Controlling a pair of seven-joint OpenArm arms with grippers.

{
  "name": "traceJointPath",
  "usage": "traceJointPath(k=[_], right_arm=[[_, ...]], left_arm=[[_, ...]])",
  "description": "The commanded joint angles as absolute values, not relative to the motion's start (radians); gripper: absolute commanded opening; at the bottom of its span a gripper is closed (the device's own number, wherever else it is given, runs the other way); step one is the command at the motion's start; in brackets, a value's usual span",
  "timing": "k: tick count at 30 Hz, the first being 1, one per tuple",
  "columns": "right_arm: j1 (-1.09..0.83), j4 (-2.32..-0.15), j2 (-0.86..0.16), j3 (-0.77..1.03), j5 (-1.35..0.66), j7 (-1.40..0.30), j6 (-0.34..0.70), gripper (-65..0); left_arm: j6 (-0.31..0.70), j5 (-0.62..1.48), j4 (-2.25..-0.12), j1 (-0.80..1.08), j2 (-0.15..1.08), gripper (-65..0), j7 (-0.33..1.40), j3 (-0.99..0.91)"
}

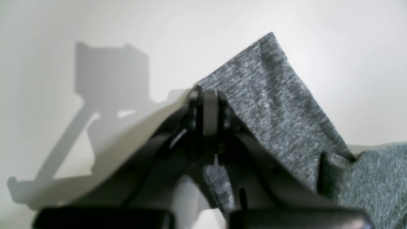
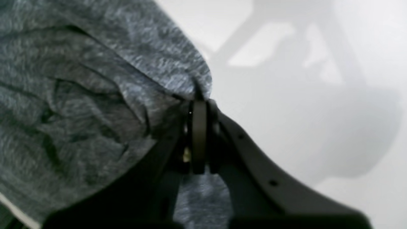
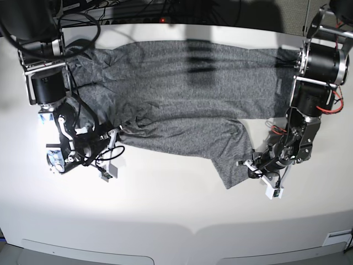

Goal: Fold the T-shirt properly
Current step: 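Move both grippers to the shirt's long edge and pinch it, then lift the pinched edge with both grippers and fold it over the body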

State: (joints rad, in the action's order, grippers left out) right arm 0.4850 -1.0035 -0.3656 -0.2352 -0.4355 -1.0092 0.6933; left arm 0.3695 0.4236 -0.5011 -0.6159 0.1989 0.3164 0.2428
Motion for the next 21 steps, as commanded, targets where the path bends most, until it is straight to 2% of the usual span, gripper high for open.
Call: traceJointPath(k=[1,7,10,17,21], right_arm=[[0.526,-1.021,-0.381,-0.218,-0.437,-0.968,0.698,-65.0],[0.543,-1.021,-0.380,-0.135,-0.441,-0.954,0.698,-65.0],[0.543,-1.021,-0.380,-0.098,-0.447,-0.953,0.698,-65.0],[0.543,-1.021,-0.379,-0.047,-0.455,-0.973,0.698,-65.0],[0.542,-1.026,-0.380,-0.047,-0.525,-1.013,0.698,-65.0]], left_arm=[[0.370,0.417,-0.505,-0.635,0.200,-65.0,0.338,0.242],[0.370,0.416,-0.507,-0.636,0.202,-65.0,0.336,0.242],[0.370,0.416,-0.534,-0.642,0.209,-65.0,0.395,0.242],[0.369,0.420,-0.744,-0.648,0.253,-65.0,0.564,0.242],[0.369,0.421,-0.831,-0.648,0.295,-65.0,0.614,0.242]])
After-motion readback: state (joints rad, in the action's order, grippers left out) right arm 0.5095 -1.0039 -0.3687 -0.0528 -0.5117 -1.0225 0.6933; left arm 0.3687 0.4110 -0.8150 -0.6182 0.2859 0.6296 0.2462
